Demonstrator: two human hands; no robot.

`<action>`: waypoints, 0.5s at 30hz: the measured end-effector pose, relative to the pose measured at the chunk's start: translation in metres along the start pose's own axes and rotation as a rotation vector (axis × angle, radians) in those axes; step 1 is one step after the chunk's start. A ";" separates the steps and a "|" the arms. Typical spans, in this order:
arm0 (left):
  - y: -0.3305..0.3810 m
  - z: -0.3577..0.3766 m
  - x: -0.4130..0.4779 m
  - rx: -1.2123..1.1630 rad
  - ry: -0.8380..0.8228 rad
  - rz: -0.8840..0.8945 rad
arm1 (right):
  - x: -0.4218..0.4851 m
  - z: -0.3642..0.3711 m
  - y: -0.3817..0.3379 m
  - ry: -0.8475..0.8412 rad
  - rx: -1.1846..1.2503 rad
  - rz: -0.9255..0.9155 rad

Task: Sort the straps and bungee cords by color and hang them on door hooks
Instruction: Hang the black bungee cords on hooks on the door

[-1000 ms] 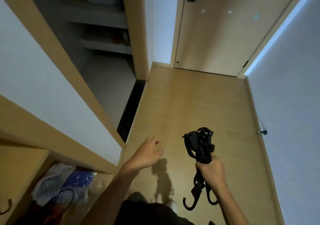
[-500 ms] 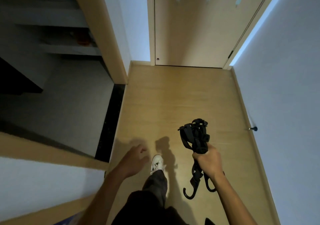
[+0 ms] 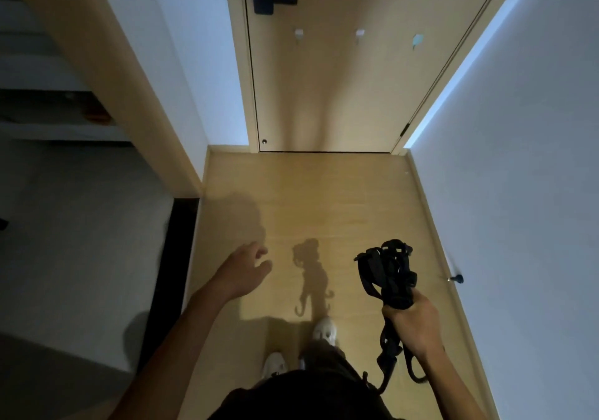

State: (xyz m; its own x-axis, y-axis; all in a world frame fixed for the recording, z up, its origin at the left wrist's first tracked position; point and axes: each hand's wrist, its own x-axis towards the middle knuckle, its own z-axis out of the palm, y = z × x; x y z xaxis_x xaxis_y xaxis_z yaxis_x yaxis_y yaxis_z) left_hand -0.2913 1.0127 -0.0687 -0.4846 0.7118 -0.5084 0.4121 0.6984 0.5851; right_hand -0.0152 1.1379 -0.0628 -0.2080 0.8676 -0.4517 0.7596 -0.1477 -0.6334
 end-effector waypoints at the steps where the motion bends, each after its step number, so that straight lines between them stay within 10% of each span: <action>1: 0.007 -0.004 0.015 0.001 0.001 0.008 | 0.015 -0.001 -0.007 -0.002 0.000 0.003; 15: 0.090 -0.057 0.184 -0.056 -0.045 -0.140 | 0.259 -0.020 -0.174 -0.118 -0.030 -0.154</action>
State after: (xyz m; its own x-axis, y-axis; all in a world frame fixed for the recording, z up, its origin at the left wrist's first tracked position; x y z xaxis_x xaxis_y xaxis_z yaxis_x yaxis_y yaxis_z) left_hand -0.3874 1.2021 -0.0730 -0.4986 0.6113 -0.6146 0.2987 0.7867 0.5402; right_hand -0.1885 1.3976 -0.0572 -0.3929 0.8166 -0.4229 0.7311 -0.0016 -0.6823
